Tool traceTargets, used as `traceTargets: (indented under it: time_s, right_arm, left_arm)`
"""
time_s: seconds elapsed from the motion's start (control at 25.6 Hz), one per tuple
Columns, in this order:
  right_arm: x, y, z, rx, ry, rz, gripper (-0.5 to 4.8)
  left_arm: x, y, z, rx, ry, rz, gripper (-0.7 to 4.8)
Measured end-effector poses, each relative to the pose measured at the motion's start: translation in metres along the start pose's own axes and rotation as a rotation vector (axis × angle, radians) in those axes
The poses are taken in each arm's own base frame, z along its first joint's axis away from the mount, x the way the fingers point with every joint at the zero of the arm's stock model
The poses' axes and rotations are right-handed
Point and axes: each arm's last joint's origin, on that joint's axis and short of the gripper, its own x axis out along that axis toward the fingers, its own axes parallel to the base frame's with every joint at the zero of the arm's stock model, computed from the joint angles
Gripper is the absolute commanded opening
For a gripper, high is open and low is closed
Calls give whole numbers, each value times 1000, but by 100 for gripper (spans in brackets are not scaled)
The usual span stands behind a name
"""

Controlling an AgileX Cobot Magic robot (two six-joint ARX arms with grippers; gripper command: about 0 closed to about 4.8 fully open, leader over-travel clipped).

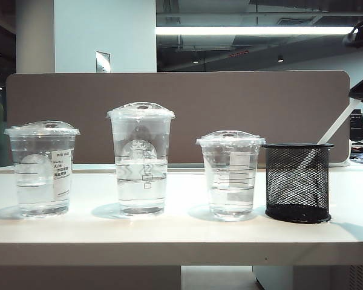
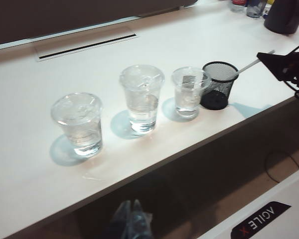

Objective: Pick up the straw and insert it into the small coffee cup.

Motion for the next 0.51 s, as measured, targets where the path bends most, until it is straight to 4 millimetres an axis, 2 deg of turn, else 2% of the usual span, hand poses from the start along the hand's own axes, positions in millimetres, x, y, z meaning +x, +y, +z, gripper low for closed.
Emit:
traceTargets:
  time_s: [0.16, 0.51]
  right_arm:
    - [1, 1, 2, -16, 0, 0, 39]
    - [13, 11, 25, -76, -41, 13, 39]
  left_arm:
    - [0, 0, 0, 0, -1, -6, -4]
    - [0, 0, 0, 0, -1, -9, -4]
